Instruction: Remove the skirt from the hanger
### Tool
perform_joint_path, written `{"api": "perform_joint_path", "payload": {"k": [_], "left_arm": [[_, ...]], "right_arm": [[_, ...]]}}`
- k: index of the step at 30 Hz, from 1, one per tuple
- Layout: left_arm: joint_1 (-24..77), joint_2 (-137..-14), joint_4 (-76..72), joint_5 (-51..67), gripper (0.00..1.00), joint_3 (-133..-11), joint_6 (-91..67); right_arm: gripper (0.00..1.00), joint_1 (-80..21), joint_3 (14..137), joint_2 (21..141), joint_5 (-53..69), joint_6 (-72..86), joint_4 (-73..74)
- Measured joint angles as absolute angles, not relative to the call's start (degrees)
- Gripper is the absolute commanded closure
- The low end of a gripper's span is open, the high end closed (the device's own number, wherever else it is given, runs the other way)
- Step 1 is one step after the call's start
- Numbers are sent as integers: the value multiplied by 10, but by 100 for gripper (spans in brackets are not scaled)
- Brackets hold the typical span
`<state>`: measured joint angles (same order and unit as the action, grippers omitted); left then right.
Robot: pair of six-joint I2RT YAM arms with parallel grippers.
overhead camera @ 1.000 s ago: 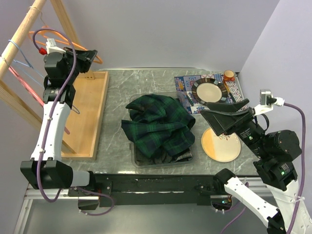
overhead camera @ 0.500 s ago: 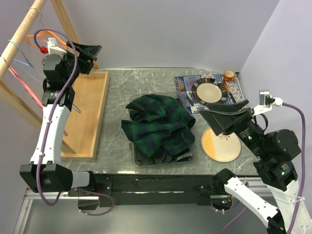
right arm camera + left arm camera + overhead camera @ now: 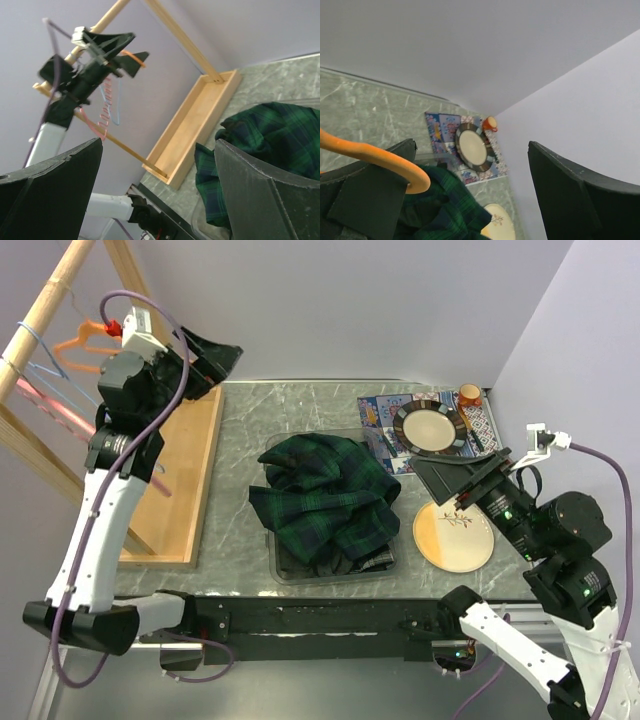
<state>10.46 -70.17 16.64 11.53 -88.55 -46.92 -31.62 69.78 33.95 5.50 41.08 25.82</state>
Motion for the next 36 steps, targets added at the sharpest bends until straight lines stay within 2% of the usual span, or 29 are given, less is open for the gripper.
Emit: {"api": "perform_joint_path", "payload": {"k": [22,36], "left_arm": [[129,-700,324,-157,3,-930,-327],[130,-634,354,-147,3,-946,-276]], "right_arm": [[0,-316,712,335,23,408,288],[0,-316,716,366,54,408,310]]}}
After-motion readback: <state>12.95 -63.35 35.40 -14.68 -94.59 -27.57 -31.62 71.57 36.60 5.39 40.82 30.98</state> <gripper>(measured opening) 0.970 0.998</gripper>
